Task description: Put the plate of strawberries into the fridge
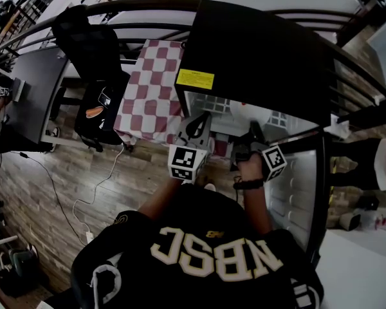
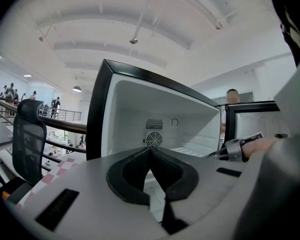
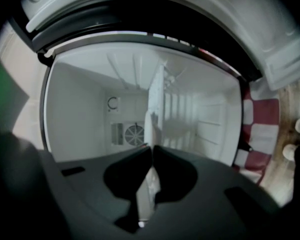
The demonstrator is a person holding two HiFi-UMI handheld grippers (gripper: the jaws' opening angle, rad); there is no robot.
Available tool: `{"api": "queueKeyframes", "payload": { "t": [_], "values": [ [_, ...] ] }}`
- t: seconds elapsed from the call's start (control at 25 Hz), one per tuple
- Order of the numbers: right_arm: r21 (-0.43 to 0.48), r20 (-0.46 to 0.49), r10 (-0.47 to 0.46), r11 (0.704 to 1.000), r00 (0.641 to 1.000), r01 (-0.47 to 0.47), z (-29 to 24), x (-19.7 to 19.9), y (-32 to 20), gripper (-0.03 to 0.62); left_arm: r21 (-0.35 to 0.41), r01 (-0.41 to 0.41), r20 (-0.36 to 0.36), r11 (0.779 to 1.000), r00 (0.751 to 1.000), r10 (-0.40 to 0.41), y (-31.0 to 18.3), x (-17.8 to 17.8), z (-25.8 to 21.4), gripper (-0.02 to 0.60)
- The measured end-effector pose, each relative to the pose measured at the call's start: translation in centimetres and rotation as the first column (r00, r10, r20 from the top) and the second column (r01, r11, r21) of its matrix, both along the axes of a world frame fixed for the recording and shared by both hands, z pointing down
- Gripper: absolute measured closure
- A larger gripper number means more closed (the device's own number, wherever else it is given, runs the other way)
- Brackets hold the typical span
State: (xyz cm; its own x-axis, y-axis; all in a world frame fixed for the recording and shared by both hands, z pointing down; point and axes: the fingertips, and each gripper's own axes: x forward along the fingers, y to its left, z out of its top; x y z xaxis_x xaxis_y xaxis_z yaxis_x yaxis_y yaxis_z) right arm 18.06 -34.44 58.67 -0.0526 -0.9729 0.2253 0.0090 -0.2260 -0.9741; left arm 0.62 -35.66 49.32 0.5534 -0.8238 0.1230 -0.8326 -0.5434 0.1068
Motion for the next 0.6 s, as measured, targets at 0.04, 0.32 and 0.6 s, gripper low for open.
{"api": "queueKeyframes", "payload": {
  "t": [0.04, 0.32, 0.6],
  "values": [
    [0.001, -0.002, -0.003, 1.000, 1.000, 0.003, 0.03, -0.04, -0.13, 0.563, -0.001, -0.001, 0.000, 1.000, 1.000, 0.001, 0.00, 0.05, 0.07, 0.566],
    [-0.015, 0.004, 0.011, 1.000, 1.000, -0.011, 0.28, -0.14, -0.92, 0.563, -0.006, -0.015, 0.002, 1.000, 1.000, 0.015, 0.02, 0.26, 0.39, 0.566],
    [0.000, -0.043, 0.010, 1.000, 0.999, -0.010, -0.24, -0.17, -1.02, 0.560, -0.009, -0.014, 0.001, 1.000, 1.000, 0.014, -0.24, 0.00, 0.41, 0.566]
  ]
}}
